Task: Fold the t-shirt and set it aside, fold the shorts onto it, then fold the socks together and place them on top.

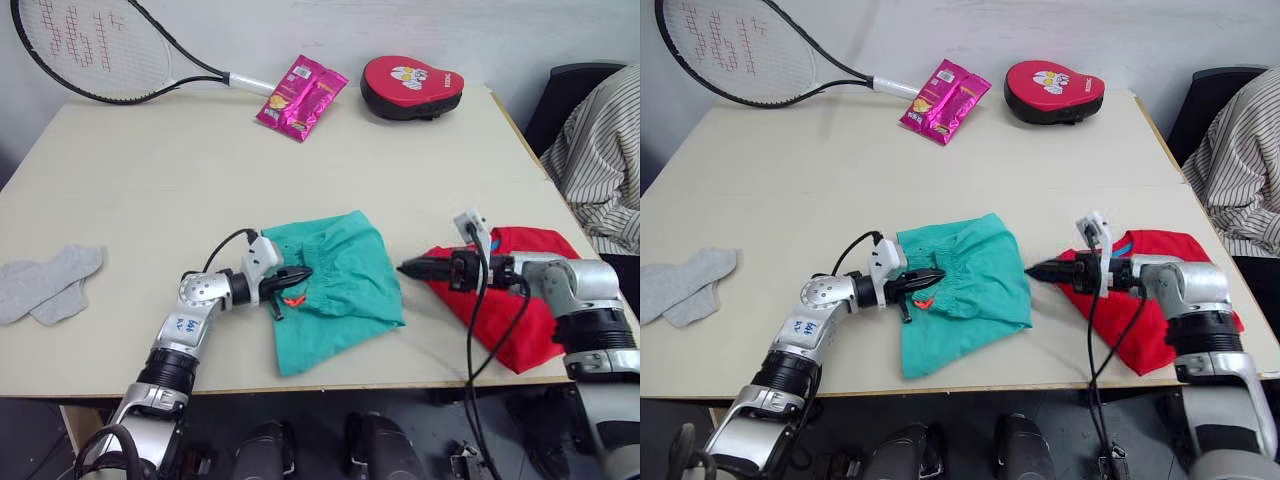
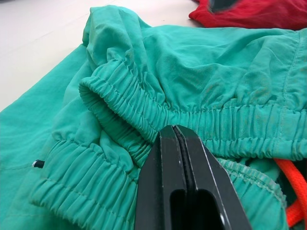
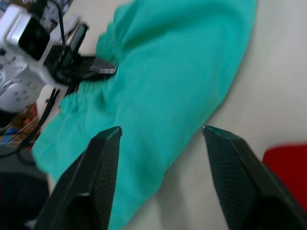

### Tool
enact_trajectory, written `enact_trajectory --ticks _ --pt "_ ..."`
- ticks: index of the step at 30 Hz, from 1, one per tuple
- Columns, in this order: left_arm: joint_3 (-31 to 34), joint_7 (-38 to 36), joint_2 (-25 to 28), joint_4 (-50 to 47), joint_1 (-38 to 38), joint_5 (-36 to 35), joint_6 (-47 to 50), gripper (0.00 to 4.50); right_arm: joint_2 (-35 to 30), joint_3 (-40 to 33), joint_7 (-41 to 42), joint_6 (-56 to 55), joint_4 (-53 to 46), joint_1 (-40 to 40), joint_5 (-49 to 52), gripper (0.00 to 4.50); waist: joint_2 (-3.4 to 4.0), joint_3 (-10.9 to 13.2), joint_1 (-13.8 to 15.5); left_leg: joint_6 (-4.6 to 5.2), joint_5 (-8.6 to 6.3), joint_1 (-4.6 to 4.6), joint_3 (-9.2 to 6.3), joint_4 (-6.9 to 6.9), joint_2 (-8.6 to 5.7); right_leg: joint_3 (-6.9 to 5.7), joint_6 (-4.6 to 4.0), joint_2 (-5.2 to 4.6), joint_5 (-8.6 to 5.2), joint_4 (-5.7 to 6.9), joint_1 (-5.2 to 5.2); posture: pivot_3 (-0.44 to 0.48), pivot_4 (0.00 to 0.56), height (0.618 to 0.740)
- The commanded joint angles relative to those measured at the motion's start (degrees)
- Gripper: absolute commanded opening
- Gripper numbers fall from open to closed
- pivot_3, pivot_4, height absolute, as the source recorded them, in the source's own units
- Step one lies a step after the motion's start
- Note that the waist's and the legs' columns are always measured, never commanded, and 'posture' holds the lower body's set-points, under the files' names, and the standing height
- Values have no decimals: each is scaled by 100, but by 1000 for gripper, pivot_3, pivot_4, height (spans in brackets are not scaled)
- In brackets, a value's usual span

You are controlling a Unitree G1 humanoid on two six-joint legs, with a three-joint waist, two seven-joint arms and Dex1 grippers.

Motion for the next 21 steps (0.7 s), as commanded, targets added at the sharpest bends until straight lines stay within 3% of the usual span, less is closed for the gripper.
enact_trajectory --ticks 1,2,10,14,21 --pt "7 -14 6 186 1 77 -57 0 225 258 -168 440 242 -400 -177 4087 2 1 -2 -5 3 -3 1 -3 -1 0 -2 0 1 1 -4 0 150 740" --pt "3 -43 9 163 25 65 -55 0 243 421 -36 539 213 -436 -201 4361 4 0 5 -8 6 -5 1 -2 -1 -2 -3 0 2 5 -8 0 150 740" --pt "46 -137 -70 -96 202 -81 6 0 930 600 257 1192 460 -937 8 4361 4 -1 22 -14 10 -11 6 -1 -1 -3 -2 1 2 1 -10 0 150 740" --pt "5 -186 -7 -184 246 -6 -38 0 1336 364 -90 1110 792 -1200 -77 3476 4 -1 22 -21 14 -17 8 1 -3 -2 -2 2 2 4 -17 0 150 740" --pt "52 -209 4 -177 221 -8 -214 0 1143 169 -212 1217 366 -1047 -40 1087 4 -1 22 -25 17 -30 15 1 -5 2 -1 2 2 5 -31 0 150 740"
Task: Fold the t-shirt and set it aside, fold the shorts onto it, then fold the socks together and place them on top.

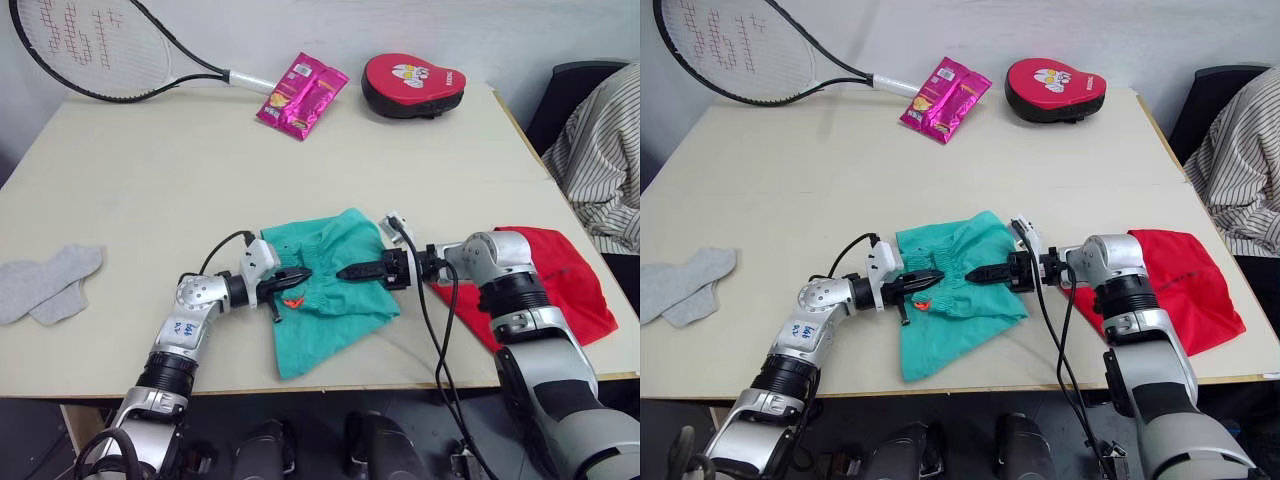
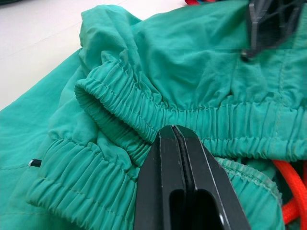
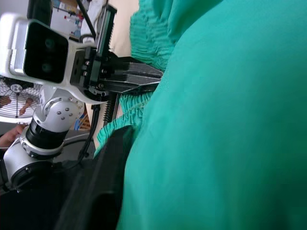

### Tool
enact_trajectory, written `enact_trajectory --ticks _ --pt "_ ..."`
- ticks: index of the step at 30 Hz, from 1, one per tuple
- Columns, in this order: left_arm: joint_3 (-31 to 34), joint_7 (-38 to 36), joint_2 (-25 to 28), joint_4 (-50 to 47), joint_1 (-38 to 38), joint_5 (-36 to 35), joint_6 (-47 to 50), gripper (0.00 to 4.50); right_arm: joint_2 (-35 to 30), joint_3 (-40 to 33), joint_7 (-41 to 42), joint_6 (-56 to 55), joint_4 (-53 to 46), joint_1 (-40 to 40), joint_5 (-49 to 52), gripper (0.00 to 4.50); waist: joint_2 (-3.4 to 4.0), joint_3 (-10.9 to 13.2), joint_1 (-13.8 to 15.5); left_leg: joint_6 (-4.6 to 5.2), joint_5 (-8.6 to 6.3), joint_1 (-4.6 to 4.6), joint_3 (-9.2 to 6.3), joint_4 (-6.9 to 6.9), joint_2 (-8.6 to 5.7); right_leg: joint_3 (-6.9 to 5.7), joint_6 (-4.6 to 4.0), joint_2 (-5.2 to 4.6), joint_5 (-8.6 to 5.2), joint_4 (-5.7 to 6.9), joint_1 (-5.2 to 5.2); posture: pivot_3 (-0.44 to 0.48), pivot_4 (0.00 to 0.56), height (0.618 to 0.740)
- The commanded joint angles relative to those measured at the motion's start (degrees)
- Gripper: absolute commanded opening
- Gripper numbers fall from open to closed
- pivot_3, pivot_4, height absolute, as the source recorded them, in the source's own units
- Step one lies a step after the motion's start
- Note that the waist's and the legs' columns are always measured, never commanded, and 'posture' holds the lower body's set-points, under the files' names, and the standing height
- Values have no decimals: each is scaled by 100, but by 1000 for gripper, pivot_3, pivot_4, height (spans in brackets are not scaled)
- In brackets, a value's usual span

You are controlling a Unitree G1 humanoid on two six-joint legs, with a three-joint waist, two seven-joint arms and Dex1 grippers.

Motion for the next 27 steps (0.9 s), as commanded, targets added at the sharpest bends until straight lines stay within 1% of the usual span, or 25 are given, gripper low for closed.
enact_trajectory --ticks 1,2,3,4,7,9,10,11,13,14,17,20,22,23,24,26,27 --pt "55 37 -31 -88 38 -11 -128 0 -410 -87 201 112 -752 151 168 798 0 0 3 0 0 -3 0 0 0 0 0 0 0 0 -2 0 150 740" --pt "141 110 -100 -129 -2 -111 -102 0 -587 22 364 133 -1011 218 210 417 0 0 14 0 0 -5 0 -1 0 0 0 0 0 0 -5 0 150 740" --pt "281 186 -203 -208 -53 -298 -51 0 -818 132 611 110 -1348 310 284 147 0 0 21 1 -1 -8 0 0 0 0 0 0 0 0 -8 0 150 740" --pt "405 205 -290 -307 -87 -498 10 0 -1011 139 771 172 -1611 363 400 25 2 2 34 2 0 -16 -1 1 -1 -1 1 0 1 0 -13 0 150 740" --pt "572 -85 -354 -815 -6 -1031 267 0 -1626 -262 1111 484 -2225 417 888 25 2 3 23 10 -2 -41 -5 10 -2 -3 11 -1 6 -6 -27 0 150 740" --pt "689 -228 -362 -1295 145 -1479 593 0 -2264 -391 1374 490 -2698 542 1041 25 2 3 19 11 -2 -45 -5 12 -1 -5 13 0 7 -9 -29 0 150 740" --pt "750 -219 -371 -1506 207 -1675 780 373 -2567 -431 1504 410 -2915 634 1082 0 3 3 21 11 -2 -46 -5 12 -2 -5 13 0 8 -10 -28 0 150 740" --pt "790 -250 -351 -1750 275 -1923 1037 570 -2916 -492 1662 374 -3075 705 1136 0 3 3 24 11 -2 -43 -7 9 -1 -7 13 0 7 -16 -25 0 150 740" --pt "816 -299 -287 -2140 377 -2192 1321 1093 -3543 -648 1926 254 -3237 817 1192 0 1 5 27 11 -4 -44 -7 8 -1 -7 13 1 7 -18 -25 0 150 740" --pt "836 -312 -270 -2305 407 -2271 1363 1467 -3907 -694 2092 129 -3254 881 1149 0 1 8 30 11 -4 -43 -8 8 -1 -7 14 2 7 -20 -24 0 150 740" --pt "921 -200 -301 -2585 346 -2384 1388 2376 -4716 -811 2423 -395 -2946 1049 868 0 -1 10 32 15 -6 -42 -7 14 -3 -5 16 2 9 -20 -21 0 150 740" --pt "900 -209 -269 -2644 243 -2395 1430 3252 -5350 -740 2795 -1297 -2404 1433 369 0 -1 10 34 14 -13 -37 -6 12 -3 -4 18 4 10 -23 -17 0 150 740" --pt "847 -279 -213 -2580 175 -2367 1489 3874 -5509 -659 2985 -2079 -1497 1605 -76 0 -1 10 34 7 -7 -34 -4 11 -3 -2 18 6 10 -24 -15 0 150 740" --pt "839 -306 -194 -2556 160 -2356 1498 4173 -5527 -634 3065 -2334 -1208 1642 -211 0 -1 10 32 6 -2 -33 0 12 -3 0 18 9 10 -25 -15 0 150 740" --pt "820 -335 -158 -2563 152 -2346 1543 4478 -5558 -455 3101 -2816 -847 1703 -565 0 -1 10 29 7 -1 -33 5 12 -4 2 19 10 10 -25 -16 0 150 740" --pt "812 -371 -76 -2638 158 -2351 1630 4478 -5522 -69 3085 -3676 -153 1654 -1267 0 -1 10 23 6 -1 -32 10 12 -2 6 19 14 10 -25 -18 0 150 740" --pt "821 -363 -25 -2687 166 -2366 1681 4478 -5413 75 2972 -4088 299 1508 -1582 0 0 11 20 3 1 -32 13 12 -1 6 19 16 10 -24 -20 0 150 740"
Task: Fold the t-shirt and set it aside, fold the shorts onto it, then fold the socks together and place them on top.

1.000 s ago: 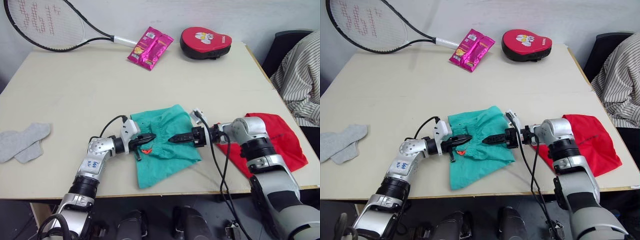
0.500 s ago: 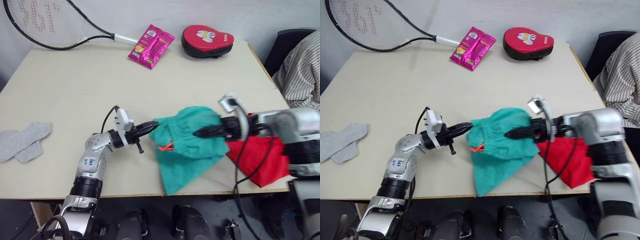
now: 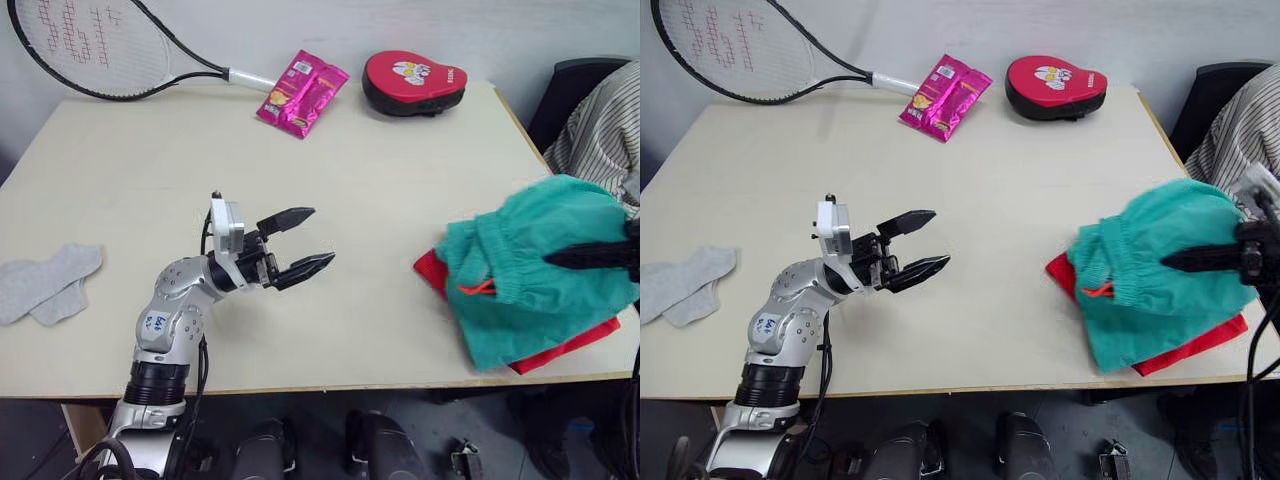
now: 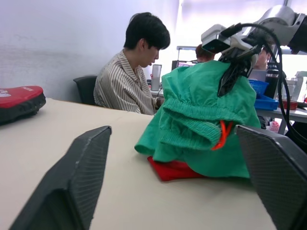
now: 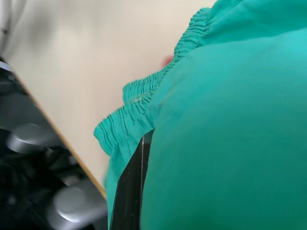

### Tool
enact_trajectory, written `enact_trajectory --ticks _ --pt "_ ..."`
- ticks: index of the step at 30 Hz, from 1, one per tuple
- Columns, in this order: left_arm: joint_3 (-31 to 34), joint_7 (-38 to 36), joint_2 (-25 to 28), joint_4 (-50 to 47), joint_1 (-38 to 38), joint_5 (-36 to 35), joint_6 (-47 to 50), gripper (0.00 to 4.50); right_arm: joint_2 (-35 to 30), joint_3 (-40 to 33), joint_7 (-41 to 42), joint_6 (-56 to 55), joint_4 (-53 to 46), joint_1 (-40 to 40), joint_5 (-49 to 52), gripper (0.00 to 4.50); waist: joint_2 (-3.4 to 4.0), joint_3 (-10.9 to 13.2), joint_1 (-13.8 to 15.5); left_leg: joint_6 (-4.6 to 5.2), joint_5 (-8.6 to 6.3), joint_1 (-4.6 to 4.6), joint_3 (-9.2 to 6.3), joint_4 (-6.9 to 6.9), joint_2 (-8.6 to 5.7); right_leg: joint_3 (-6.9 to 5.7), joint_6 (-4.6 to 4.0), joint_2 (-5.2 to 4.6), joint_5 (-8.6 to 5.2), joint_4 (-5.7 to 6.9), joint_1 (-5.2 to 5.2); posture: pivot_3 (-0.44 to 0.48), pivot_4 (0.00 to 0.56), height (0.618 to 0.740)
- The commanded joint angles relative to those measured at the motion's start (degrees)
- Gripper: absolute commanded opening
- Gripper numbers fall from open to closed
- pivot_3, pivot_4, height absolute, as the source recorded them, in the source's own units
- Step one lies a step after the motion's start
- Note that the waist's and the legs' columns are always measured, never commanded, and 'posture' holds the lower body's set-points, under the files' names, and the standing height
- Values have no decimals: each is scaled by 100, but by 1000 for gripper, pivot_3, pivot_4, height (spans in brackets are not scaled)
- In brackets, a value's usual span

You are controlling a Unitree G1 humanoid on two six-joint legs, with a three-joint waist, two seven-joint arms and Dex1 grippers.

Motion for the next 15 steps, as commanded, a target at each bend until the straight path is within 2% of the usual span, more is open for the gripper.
enact_trajectory --ticks 1,7,9,11,15 --pt "58 -50 180 -317 -38 -105 152 4478 101 415 58 -1606 1386 -386 -1134 0 4 2 0 -2 1 1 3 0 0 2 0 1 0 2 -1 0 150 740" --pt "130 -12 498 -685 134 -203 498 4478 1036 651 -587 -3733 3252 -1011 -2114 0 4 4 -26 -21 12 28 16 -1 8 19 0 15 0 12 10 0 150 740" --pt "151 13 590 -776 161 -226 588 4478 1289 608 -534 -3879 3579 -1157 -2219 0 4 4 -18 -28 16 32 16 -3 9 23 -1 17 0 13 13 0 150 740" --pt "166 36 666 -845 184 -243 652 4478 1476 582 -503 -3423 3872 -1358 -2315 0 6 4 -20 -31 18 33 16 -2 8 28 -1 17 0 17 12 0 150 740" --pt "242 82 746 -928 203 -288 768 4500 1497 513 -514 -3504 4059 -1355 -2487 1062 6 4 -12 -31 21 35 14 0 10 29 -2 17 -1 18 14 0 150 740"
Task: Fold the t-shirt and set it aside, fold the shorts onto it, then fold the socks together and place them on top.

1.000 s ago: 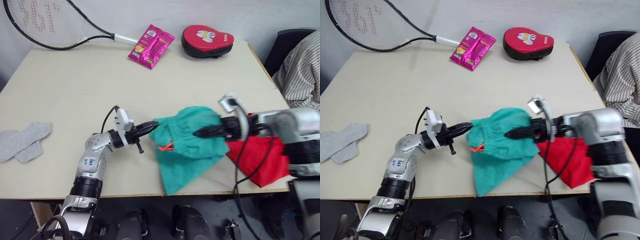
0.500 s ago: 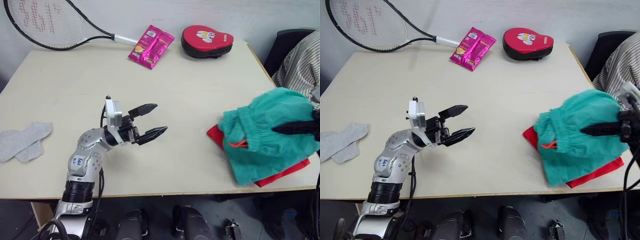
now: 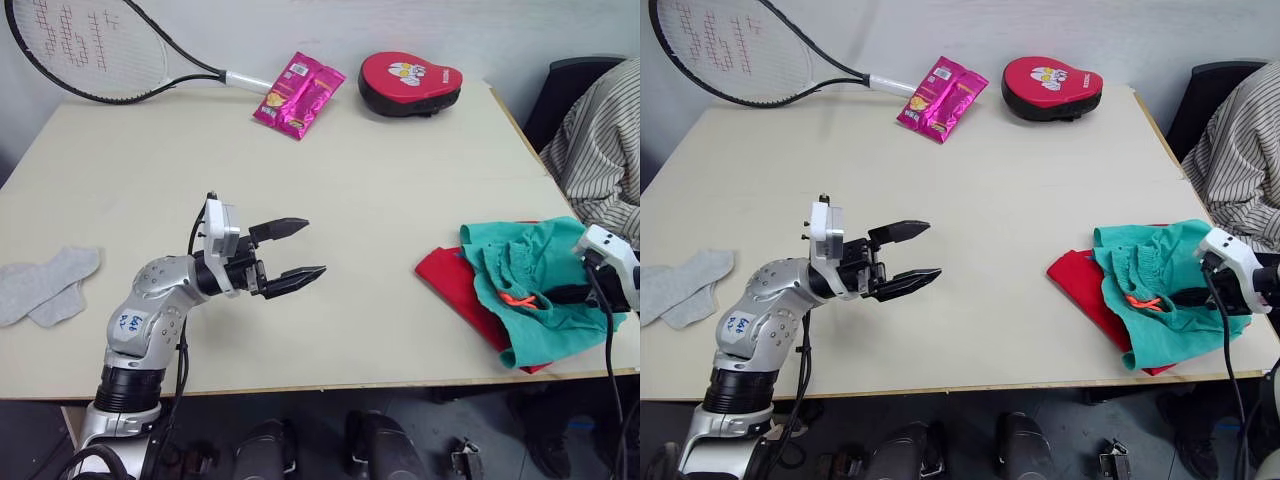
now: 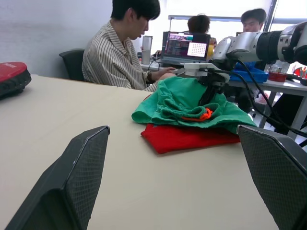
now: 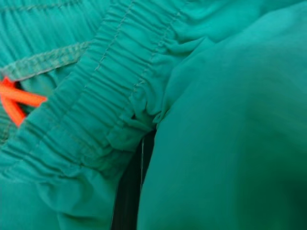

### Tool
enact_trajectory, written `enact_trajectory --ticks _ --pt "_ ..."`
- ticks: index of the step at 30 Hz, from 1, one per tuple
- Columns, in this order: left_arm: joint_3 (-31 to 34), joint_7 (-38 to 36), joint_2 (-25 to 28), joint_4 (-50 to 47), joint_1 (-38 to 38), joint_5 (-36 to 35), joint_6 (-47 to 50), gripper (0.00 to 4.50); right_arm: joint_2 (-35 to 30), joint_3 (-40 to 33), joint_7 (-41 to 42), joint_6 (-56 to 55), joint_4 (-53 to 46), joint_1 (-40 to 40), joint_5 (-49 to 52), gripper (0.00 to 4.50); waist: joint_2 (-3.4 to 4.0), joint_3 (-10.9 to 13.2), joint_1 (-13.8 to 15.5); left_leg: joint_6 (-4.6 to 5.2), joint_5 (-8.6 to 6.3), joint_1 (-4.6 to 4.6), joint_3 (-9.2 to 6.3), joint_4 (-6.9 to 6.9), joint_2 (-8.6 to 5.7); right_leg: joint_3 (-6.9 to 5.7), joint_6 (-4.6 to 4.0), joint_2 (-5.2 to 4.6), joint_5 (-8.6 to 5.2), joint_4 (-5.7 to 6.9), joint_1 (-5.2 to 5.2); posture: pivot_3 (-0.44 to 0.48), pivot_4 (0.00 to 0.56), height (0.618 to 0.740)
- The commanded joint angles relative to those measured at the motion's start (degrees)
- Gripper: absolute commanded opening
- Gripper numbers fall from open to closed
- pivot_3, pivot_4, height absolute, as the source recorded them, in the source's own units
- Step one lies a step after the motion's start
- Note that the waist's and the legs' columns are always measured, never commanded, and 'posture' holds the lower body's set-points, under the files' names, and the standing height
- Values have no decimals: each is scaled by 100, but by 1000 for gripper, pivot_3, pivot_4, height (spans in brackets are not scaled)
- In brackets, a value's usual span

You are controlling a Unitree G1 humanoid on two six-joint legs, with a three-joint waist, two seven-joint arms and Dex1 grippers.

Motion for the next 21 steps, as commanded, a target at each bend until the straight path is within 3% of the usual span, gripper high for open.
enact_trajectory --ticks 1,7,10,13,16,19,21 --pt "157 54 90 -265 24 -148 61 4500 -135 -248 26 -87 94 26 -47 1374 0 0 0 0 0 0 0 1 0 0 0 0 0 0 1 0 150 740" --pt "224 38 205 -236 149 -126 56 4500 -853 -728 -127 -527 36 5 -22 3475 22 12 18 0 0 0 0 0 -7 0 0 -7 0 0 1 0 150 740" --pt "312 -11 307 -201 362 -86 -11 4500 -1328 -1167 280 -1030 -170 120 264 4487 27 14 7 0 0 0 -1 -3 -5 -1 -2 -6 -1 -2 0 0 150 740" --pt "381 -87 456 -105 572 48 -187 4500 -1570 -1603 425 -1767 -418 365 523 4487 27 14 -14 -2 -1 4 0 -5 -2 -1 -4 -2 -2 -2 1 0 150 740" --pt "484 -76 590 63 778 345 -576 4500 -1371 -2070 309 -2210 -850 435 909 4487 27 14 -63 -5 -2 13 1 -3 1 2 -4 0 -2 0 7 0 150 740" --pt "845 206 568 329 1042 645 -1180 4500 -800 -2728 237 -1900 -2038 907 1757 4487 27 14 -118 -10 -3 20 1 -7 3 5 -7 0 -1 2 9 0 150 740" --pt "1262 423 594 449 1436 739 -1448 4500 -113 -3056 -21 -1928 -3599 1800 2300 4487 22 11 -101 -10 0 19 -5 -9 7 1 -8 2 -1 4 11 0 150 740"
